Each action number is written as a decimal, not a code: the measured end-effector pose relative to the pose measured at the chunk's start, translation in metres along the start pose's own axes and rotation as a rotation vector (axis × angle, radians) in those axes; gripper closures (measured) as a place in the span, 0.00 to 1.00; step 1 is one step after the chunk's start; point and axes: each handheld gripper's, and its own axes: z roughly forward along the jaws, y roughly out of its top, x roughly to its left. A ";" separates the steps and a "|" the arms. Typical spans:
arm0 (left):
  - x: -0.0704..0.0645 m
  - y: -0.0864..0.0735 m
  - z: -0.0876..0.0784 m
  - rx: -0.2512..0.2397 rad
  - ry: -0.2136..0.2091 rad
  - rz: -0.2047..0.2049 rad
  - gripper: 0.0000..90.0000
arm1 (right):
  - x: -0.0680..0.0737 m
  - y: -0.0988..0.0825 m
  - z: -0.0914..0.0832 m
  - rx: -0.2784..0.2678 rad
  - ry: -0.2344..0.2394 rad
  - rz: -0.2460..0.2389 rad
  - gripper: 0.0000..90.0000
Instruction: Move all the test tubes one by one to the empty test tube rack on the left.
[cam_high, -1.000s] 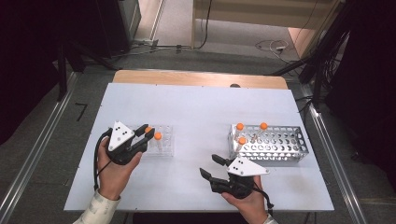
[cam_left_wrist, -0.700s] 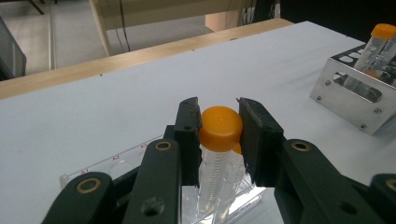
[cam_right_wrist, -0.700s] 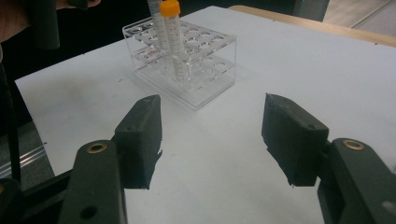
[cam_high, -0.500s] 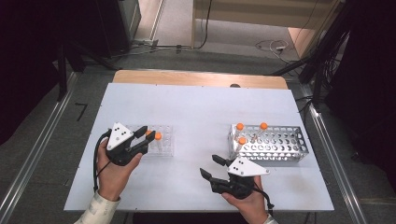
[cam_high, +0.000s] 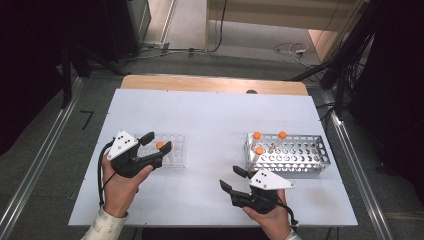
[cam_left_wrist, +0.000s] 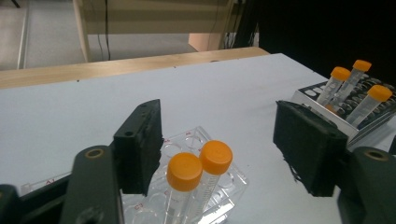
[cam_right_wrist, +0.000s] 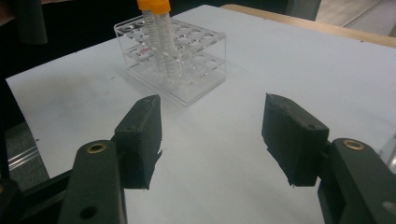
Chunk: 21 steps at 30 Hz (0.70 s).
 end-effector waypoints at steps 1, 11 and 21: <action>-0.001 0.000 0.000 -0.003 -0.002 -0.005 0.34 | 0.000 0.000 0.000 0.000 0.000 0.000 0.41; -0.005 0.001 0.000 0.020 -0.013 -0.031 0.25 | -0.017 -0.005 -0.023 -0.013 -0.062 0.029 0.41; -0.006 0.001 0.000 0.015 -0.006 -0.032 0.23 | -0.042 -0.010 -0.036 -0.020 -0.189 0.072 0.29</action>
